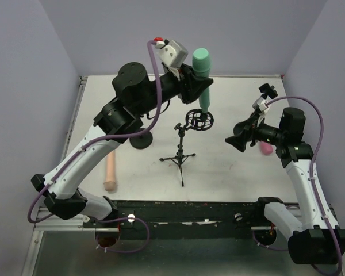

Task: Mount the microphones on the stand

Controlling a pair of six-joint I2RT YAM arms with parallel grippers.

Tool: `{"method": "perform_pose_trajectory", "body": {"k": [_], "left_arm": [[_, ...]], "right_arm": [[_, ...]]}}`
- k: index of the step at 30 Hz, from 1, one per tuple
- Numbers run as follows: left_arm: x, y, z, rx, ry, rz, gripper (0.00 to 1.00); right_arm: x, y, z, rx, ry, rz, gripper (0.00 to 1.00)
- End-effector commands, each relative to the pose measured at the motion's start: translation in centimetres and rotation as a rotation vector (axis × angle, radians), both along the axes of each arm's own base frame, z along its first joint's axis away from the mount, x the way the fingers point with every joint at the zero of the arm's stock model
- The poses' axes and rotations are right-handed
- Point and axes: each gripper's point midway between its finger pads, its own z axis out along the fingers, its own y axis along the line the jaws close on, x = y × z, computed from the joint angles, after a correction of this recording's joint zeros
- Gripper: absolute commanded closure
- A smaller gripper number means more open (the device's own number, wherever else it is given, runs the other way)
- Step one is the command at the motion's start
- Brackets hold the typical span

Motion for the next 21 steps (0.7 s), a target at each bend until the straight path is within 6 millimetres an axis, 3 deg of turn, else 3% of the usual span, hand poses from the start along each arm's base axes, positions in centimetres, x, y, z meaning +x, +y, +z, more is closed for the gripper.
{"method": "perform_pose_trajectory", "body": {"k": [1,8,21], "left_arm": [[2.5,-0.8,-2.6,0.129,0.006,0.071,1.0],[4.1,-1.8,-4.1,0.212,0.004,0.112,1.0],[3.2,-3.5,-7.5,0.282,0.065,0.028,1.0]], "right_arm": [[0.6,0.1,-0.8,0.0,-0.091,0.018,0.0],[0.6,-0.2,-0.9,-0.018,-0.083,0.003,0.0],[0.6,-0.2,-1.6,-0.016,-0.056,0.001,0.0]]}}
